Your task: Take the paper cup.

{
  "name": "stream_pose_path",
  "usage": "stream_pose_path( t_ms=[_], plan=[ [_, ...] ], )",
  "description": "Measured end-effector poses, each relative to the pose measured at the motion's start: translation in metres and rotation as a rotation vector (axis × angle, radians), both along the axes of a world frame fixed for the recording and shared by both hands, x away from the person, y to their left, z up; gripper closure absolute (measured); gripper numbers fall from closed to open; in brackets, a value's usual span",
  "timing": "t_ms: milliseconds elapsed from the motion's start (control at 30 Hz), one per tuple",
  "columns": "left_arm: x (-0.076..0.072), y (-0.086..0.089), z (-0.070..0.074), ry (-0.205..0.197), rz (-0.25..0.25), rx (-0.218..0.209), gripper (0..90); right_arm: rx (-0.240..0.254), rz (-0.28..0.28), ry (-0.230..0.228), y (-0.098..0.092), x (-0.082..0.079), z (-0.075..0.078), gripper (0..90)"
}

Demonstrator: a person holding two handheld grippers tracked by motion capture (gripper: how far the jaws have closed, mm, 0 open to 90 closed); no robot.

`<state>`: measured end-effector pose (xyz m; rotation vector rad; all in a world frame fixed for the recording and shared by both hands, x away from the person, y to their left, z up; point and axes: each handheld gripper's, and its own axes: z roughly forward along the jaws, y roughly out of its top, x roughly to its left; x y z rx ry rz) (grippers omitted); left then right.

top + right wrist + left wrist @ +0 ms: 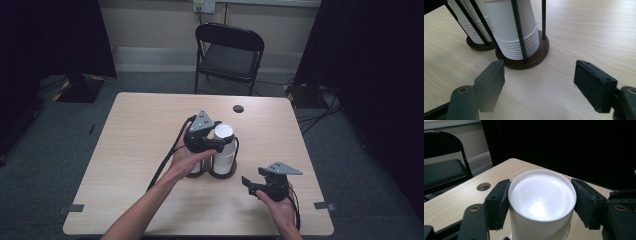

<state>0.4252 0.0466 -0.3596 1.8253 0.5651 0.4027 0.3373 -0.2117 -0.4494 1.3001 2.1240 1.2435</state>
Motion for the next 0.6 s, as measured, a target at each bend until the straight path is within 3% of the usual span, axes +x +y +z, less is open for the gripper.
stream_pose_path(
  t_ms=[600],
  plan=[
    [-0.0045, 0.0033, 0.0091, -0.014, 0.006, -0.02, 34.6, 0.0, 0.001, -0.001, 0.0003, -0.0001, -0.0001, 24.8]
  ],
)
